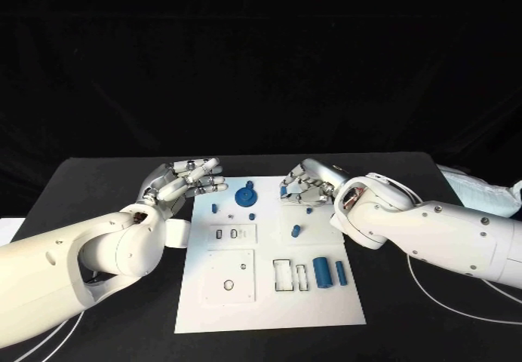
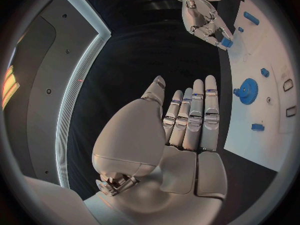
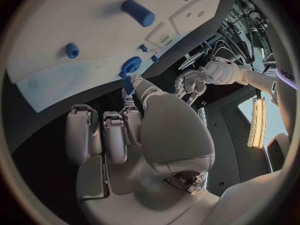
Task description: Assemble the parts on the task board
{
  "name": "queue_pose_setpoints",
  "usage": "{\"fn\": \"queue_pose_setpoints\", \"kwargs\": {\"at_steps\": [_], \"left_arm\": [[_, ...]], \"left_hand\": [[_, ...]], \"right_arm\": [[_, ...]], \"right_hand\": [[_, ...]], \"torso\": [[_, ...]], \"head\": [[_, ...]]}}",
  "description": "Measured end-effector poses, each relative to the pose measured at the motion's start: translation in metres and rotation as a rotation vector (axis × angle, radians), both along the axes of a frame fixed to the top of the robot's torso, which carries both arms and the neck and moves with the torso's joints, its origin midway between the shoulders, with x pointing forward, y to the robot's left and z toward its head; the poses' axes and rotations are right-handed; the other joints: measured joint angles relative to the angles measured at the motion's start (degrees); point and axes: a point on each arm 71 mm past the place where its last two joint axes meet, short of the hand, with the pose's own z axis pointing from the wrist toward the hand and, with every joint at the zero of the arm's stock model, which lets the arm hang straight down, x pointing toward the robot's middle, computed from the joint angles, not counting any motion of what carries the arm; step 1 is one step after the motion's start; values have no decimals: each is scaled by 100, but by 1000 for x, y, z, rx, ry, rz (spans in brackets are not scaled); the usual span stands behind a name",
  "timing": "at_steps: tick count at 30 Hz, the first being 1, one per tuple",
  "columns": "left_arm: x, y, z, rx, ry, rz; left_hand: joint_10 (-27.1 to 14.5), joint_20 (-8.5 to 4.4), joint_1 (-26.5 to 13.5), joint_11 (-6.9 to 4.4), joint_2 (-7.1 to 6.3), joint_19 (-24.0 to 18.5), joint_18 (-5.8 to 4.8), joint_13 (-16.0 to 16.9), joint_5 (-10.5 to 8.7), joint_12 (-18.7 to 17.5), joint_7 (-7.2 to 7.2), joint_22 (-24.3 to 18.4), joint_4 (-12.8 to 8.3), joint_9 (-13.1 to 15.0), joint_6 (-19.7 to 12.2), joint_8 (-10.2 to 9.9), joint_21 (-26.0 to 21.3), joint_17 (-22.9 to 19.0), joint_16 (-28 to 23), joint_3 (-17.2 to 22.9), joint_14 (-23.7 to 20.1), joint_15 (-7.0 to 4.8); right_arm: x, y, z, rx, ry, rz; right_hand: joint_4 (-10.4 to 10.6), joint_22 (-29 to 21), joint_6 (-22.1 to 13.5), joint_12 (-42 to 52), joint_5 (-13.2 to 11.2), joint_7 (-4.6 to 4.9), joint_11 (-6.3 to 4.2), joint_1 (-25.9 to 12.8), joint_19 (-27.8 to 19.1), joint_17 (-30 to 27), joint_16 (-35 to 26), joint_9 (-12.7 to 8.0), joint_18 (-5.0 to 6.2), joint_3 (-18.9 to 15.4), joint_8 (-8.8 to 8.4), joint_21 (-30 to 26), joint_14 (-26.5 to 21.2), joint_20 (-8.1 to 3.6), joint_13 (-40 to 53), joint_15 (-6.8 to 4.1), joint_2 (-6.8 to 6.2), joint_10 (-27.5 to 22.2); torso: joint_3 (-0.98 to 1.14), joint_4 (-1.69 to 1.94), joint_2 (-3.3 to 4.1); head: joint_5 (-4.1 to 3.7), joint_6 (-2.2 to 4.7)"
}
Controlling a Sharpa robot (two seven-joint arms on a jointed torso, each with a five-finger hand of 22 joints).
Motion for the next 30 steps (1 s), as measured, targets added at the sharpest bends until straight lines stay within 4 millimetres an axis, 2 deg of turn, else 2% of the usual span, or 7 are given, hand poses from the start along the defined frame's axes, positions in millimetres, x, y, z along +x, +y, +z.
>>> {"fn": "queue_pose_setpoints", "kwargs": {"at_steps": [7, 12, 20, 30], "left_arm": [[2, 2, -1, 2, 1, 6], [3, 2, -2, 3, 1, 10], [4, 3, -2, 4, 1, 11], [4, 2, -2, 3, 1, 10]], "left_hand": [[0, 0, 0, 0, 0, 0, 0, 0, 0, 0, 0, 0, -16, 0, 0, 0, 0, 8, 0, 16, 0, 0], [0, 0, 0, 0, 0, 0, 0, 0, 0, 0, 0, -5, -16, 0, 0, 0, 0, 8, 0, 16, 0, 0], [0, 0, 0, 0, 0, 0, 0, 0, 0, 0, 0, -5, -16, 0, 0, 0, 0, 7, 0, 16, 0, 0], [0, 0, 0, 0, 0, 0, 0, 0, 0, 0, 0, -4, -16, 0, 0, 0, 0, 7, 0, 16, 0, 0]], "right_arm": [[-13, 45, -8, -30, 23, 51], [-20, 66, -18, -66, 40, 80], [-31, 89, -36, -110, 74, 117], [-33, 93, -46, -153, 90, 119]], "right_hand": [[-23, -32, 0, -63, 41, 0, 0, -7, -21, -1, 0, 0, 1, 26, 0, 0, 0, -20, 7, 0, 6, 0], [-23, -49, -1, -65, 41, -1, 1, -8, -21, -1, 0, 0, 1, 26, 0, 0, 0, -20, 7, 1, 5, -1], [-24, -71, -3, -65, 40, -3, 4, -23, -20, -1, 0, 0, 1, 25, 0, 0, 0, -20, 7, 1, 20, -41], [-24, -85, -16, -97, 96, -16, 4, -76, -20, -2, -22, 0, 0, 24, 0, 0, 0, -19, 7, 1, 27, -41]], "torso": [[-38, 46, -24], [-65, 65, -38], [-62, 63, -38], [-46, 65, -30]], "head": [[84, -97], [149, -144], [238, -192], [311, -243]]}}
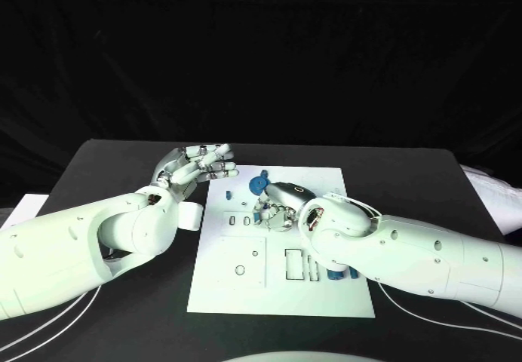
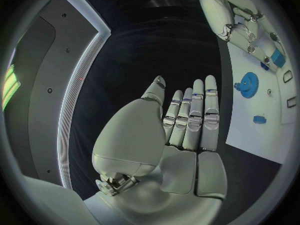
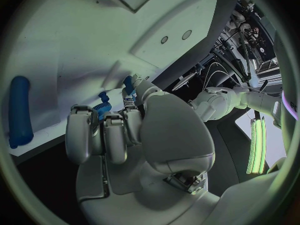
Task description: Assemble the parts on the task board
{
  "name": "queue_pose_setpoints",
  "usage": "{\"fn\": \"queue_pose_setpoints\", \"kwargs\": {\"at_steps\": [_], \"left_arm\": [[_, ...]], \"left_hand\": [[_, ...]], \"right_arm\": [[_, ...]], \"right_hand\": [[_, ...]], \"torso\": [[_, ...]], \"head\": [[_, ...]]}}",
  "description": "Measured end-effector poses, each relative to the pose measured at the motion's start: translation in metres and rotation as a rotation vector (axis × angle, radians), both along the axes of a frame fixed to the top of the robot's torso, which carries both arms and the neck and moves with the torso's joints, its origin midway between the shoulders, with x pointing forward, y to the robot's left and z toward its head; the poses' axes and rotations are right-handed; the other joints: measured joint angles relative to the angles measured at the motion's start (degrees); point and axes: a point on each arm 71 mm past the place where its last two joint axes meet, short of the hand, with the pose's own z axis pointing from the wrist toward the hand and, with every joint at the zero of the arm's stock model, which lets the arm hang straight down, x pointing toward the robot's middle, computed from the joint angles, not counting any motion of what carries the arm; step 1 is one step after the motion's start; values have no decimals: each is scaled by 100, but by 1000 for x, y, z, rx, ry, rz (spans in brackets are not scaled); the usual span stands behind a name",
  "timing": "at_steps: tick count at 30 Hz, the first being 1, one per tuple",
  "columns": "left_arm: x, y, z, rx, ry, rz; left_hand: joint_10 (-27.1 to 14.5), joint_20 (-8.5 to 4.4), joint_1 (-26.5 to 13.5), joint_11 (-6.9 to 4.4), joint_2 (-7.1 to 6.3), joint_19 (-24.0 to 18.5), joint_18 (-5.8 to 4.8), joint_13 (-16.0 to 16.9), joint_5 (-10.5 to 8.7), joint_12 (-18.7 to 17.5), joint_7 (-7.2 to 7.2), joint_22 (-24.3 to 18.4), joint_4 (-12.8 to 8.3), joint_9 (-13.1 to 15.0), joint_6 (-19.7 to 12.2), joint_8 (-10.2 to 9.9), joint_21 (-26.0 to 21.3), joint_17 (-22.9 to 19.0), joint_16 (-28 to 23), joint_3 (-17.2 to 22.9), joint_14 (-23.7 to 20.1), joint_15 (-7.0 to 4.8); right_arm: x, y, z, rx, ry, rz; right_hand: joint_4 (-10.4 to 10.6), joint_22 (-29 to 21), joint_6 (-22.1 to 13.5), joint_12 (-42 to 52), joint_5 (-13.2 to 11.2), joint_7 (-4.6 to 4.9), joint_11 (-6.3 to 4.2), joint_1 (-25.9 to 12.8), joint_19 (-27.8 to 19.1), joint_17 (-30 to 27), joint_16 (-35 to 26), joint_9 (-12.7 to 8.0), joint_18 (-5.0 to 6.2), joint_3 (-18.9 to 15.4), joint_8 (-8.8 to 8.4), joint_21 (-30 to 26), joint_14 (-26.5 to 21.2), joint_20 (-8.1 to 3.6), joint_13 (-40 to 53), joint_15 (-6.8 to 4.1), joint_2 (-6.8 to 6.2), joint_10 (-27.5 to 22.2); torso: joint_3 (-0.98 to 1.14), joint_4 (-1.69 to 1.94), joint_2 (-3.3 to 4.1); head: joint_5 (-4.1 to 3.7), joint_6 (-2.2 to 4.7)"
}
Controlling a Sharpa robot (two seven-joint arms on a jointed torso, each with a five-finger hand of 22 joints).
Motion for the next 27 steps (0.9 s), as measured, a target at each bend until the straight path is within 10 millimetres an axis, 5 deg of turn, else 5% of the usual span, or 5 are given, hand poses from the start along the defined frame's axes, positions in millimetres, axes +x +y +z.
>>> {"fn": "queue_pose_setpoints", "kwargs": {"at_steps": [8, 27], "left_arm": [[0, 0, 0, 0, 0, 0], [-1, 1, 0, 0, 0, 0]], "left_hand": [[0, 0, 0, 0, 0, 0, 0, 0, 0, 0, 0, 0, 0, 0, 0, 0, 0, 4, 0, 0, 0, 0], [0, 0, 0, 0, 0, 0, 0, 0, 0, 0, 0, 1, 0, 0, 0, 0, 0, 10, 0, 0, 0, 0]], "right_arm": [[-1, 2, 0, -9, -12, 5], [-1, 3, 0, -37, -21, 22]], "right_hand": [[0, -3, -11, -10, 12, -11, 0, -30, 0, 0, 0, 0, 0, -1, 0, 0, 0, 0, 0, 0, -18, 0], [-14, -7, -36, -11, 63, -36, 19, -84, 0, 4, 0, 31, 0, -17, 0, -24, 0, 0, -40, 0, -69, -20]], "torso": [[3, -2, 1], [1, -7, -7]], "head": [[58, -40], [33, -85]]}}
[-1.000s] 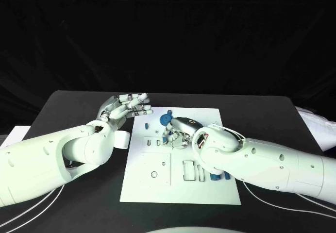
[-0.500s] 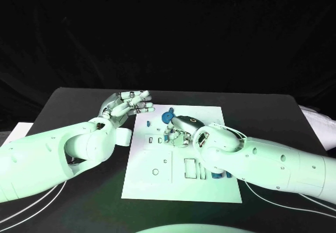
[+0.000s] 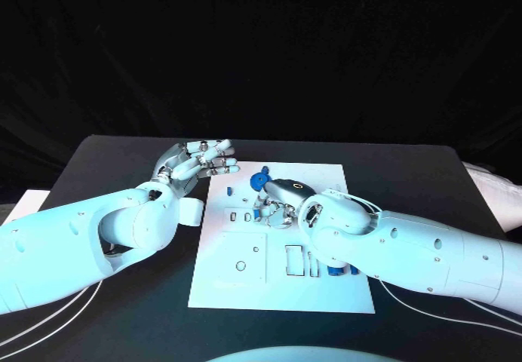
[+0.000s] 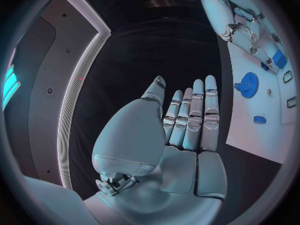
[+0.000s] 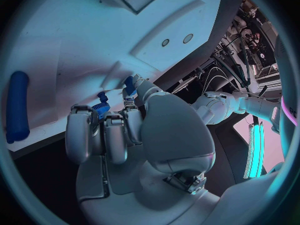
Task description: Assemble the parts on the task board
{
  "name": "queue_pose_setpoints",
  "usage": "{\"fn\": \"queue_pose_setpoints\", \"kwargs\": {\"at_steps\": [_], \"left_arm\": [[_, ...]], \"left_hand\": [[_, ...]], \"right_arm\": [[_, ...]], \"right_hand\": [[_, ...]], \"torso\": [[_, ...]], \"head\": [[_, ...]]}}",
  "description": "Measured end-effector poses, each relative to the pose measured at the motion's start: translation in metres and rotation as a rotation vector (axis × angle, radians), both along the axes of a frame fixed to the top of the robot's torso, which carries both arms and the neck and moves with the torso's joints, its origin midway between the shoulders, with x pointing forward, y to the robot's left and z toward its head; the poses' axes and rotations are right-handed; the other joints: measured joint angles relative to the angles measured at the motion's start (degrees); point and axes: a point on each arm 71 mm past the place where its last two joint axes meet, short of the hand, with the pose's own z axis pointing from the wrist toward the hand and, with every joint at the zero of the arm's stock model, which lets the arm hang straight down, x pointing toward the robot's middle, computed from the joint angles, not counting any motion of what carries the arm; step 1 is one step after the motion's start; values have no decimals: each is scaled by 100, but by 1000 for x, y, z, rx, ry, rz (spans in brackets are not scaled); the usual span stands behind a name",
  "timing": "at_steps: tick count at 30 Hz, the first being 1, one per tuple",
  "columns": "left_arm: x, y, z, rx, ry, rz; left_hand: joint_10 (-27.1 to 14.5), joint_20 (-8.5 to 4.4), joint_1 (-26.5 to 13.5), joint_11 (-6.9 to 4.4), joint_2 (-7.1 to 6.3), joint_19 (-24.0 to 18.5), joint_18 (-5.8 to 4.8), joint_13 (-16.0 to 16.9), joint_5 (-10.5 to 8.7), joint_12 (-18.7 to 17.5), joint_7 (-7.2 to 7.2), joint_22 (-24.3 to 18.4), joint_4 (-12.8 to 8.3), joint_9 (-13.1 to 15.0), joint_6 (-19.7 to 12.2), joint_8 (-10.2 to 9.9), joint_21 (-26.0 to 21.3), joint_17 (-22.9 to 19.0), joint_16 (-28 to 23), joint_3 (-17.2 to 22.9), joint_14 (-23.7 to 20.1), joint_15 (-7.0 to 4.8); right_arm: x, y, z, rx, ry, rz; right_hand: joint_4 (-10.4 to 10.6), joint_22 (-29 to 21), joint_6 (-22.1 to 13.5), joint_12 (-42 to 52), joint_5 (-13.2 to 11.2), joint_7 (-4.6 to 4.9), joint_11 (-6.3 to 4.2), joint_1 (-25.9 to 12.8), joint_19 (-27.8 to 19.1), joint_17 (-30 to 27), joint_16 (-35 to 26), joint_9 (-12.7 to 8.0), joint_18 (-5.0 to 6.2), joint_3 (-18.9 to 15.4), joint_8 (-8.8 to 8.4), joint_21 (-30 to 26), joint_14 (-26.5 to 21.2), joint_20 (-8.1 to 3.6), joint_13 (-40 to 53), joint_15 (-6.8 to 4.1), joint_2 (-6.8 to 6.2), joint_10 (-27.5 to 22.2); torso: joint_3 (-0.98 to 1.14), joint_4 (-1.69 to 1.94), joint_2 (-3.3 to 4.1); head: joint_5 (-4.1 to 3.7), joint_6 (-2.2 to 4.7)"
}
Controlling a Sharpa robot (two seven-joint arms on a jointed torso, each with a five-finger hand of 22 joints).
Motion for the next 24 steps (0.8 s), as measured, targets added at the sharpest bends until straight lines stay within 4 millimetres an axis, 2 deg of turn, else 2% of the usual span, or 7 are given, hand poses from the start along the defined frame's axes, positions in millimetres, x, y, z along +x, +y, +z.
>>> {"fn": "queue_pose_setpoints", "kwargs": {"at_steps": [6, 11, 14, 18, 20, 24], "left_arm": [[0, 0, 0, 0, 0, 1], [0, 0, 0, 0, 0, 0], [0, 0, 0, 0, 0, 0], [0, 0, 0, 0, 0, 0], [0, 0, 0, 0, 0, 1], [0, 1, 0, 0, 0, 1]], "left_hand": [[0, 0, 0, 0, 0, 0, 0, 0, 0, 0, 0, 0, 0, 0, 0, 0, 0, 0, 0, 0, 0, 0], [0, 0, 0, 0, 0, 0, 0, 0, 0, 0, 0, 0, 0, 0, 0, 0, 0, -1, 0, 0, 0, 0], [0, 0, 0, 0, 0, 0, 0, 0, 0, 0, 0, 0, 0, 0, 0, 0, 0, -1, 0, 0, 0, 0], [0, 0, 0, 0, 0, 0, 0, 0, 0, 0, 0, 0, 0, 0, 0, 0, 0, -1, 0, 0, 0, 0], [0, 0, 0, 0, 0, 0, 0, 0, 0, 0, 0, 0, 0, 0, 0, 0, 0, -1, 0, 0, 0, 0], [0, 0, 0, 0, 0, 0, 0, 0, 0, 0, 0, 1, 0, 0, 0, 0, 0, -2, 0, 0, 0, 0]], "right_arm": [[0, 0, 0, -3, 0, 1], [0, 0, -1, -6, 1, 4], [0, 0, -1, -7, 2, 5], [-1, 0, -3, -11, 6, 6], [-1, 0, -3, -12, 7, 6], [-1, 0, -3, -13, 6, 6]], "right_hand": [[0, -8, 10, -69, 49, 10, 21, -33, 0, -1, 0, 6, 0, 0, 0, 0, 0, 0, 16, 0, -33, -21], [-16, -23, 10, -184, 69, 10, 51, -97, -17, -1, -22, 109, 0, -16, -4, 0, 0, 17, 4, 0, -97, -96], [-16, -31, 9, -238, 104, 11, 71, -136, -22, -1, -22, 102, 0, -16, -63, -21, 0, 22, 11, 0, -136, -116], [-32, -43, -120, -273, 127, 57, 100, -175, -26, -1, -22, 57, 0, -32, -141, -21, 0, 26, 15, 0, -173, -146], [-32, -56, -161, -304, 158, 98, 120, -197, -43, -2, -22, 37, 0, -32, -181, -21, 0, 43, 12, 42, -195, -167], [-32, -66, -193, -305, 163, 89, 122, -226, -44, -2, -45, 26, 1, -32, -184, -43, 0, 44, 13, 43, -224, -169]], "torso": [[-3, 1, -1], [-1, 1, -1], [-1, 1, 0], [-1, 1, 1], [1, 1, 1], [1, 1, 2]], "head": [[-18, 3], [-13, 4], [-13, 4], [-9, -3], [-9, -8], [-9, -10]]}}
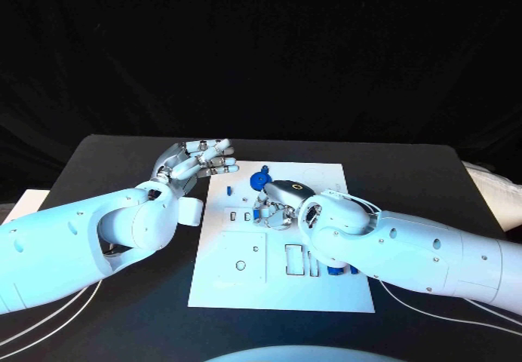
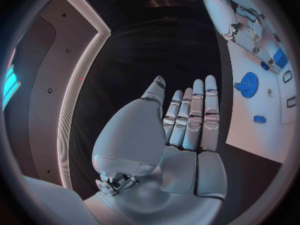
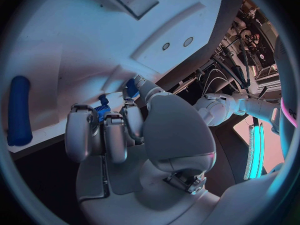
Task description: Assemble the parts on the task board
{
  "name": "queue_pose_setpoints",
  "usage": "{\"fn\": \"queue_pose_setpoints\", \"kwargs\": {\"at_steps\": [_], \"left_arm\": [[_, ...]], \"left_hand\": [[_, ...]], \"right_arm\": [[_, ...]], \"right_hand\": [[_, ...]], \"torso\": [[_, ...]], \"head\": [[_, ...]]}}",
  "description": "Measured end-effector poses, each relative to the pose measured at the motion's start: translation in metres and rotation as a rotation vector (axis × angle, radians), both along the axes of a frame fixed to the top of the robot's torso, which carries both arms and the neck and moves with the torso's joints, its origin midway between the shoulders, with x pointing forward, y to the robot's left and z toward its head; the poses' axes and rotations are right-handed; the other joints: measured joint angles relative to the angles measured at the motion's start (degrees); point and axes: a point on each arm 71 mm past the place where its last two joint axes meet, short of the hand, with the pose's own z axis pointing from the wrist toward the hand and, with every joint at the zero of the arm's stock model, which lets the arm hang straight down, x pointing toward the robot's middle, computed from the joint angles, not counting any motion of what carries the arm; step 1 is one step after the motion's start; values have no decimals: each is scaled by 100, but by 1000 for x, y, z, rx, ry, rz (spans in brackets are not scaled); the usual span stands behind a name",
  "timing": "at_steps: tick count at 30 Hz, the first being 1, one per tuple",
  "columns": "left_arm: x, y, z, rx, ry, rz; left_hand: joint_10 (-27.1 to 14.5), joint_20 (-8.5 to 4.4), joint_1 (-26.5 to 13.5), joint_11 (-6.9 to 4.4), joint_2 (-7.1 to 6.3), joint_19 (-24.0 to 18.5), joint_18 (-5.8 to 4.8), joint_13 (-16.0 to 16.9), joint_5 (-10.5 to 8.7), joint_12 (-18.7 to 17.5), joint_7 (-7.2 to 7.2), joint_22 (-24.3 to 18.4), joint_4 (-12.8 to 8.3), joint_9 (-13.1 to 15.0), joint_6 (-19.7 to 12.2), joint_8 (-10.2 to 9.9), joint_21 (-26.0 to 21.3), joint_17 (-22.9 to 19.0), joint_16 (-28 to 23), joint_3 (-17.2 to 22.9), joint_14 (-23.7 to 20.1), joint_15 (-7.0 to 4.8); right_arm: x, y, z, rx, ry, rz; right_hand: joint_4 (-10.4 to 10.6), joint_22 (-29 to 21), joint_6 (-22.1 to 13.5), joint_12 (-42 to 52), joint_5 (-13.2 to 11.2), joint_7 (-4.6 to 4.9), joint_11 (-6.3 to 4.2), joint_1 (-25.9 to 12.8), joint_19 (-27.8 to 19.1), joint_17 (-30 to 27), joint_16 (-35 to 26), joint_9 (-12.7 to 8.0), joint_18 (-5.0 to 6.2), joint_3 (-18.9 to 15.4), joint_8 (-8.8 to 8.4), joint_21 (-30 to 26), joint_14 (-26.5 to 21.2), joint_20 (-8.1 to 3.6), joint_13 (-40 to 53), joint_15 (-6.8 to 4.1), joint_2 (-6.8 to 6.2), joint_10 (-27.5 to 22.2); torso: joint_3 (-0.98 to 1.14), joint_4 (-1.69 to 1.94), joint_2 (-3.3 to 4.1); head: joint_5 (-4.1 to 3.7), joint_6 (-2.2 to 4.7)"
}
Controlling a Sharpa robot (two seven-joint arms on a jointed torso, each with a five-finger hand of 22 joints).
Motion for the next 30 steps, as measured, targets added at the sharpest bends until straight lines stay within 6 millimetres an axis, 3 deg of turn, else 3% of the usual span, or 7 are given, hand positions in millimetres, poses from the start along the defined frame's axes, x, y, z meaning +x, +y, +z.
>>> {"fn": "queue_pose_setpoints", "kwargs": {"at_steps": [5, 13, 25, 30], "left_arm": [[0, 0, 0, 0, 0, 0], [0, 0, 0, 0, 0, 0], [1, 1, 0, 1, 1, 2], [3, 2, -1, 4, 2, 6]], "left_hand": [[0, 0, 0, 0, 0, 0, 0, 0, 0, 0, 0, 0, 0, 0, 0, 0, 0, 0, 0, 0, 0, 0], [0, 0, 0, 0, 0, 0, 0, 0, 0, 0, 0, 0, 0, 0, 0, 0, 0, -1, 0, 0, 0, 0], [0, 15, 24, 0, 24, 15, 0, 0, 0, 0, 0, -6, -43, 0, 0, 0, 0, 33, -23, 11, 11, 3], [154, -52, 16, -45, 45, 284, 0, 18, 0, 14, -11, 51, -103, 0, 54, 0, 81, 177, 156, -9, 364, -91]], "right_arm": [[0, 0, 0, 0, -1, 0], [-1, 0, -1, 3, -2, 0], [-8, -4, 6, 92, -56, -19], [-14, -5, 18, 150, -89, -3]], "right_hand": [[17, -25, -35, -53, 18, 35, 30, -40, -19, 0, 0, -7, 0, -20, -43, 0, -2, 19, -1, 1, -40, -31], [239, -73, -526, -187, 45, 133, 130, -356, -48, -1, -34, -116, -1, -415, -138, -32, 0, 93, -2, 103, -356, -152], [515, -104, -606, -230, 16, 155, 152, -336, -49, -2, -66, -110, -1, -735, -137, -55, 0, 132, -3, 143, -402, -172], [539, -104, -607, -230, 16, 155, 151, -313, -49, -2, -66, -110, 0, -790, -136, -55, 0, 132, -3, 143, -423, -172]], "torso": [[0, 0, 1], [0, 0, 1], [3, -1, -1], [5, -6, -8]], "head": [[-6, -1], [-13, -1], [-24, 10], [-31, 24]]}}
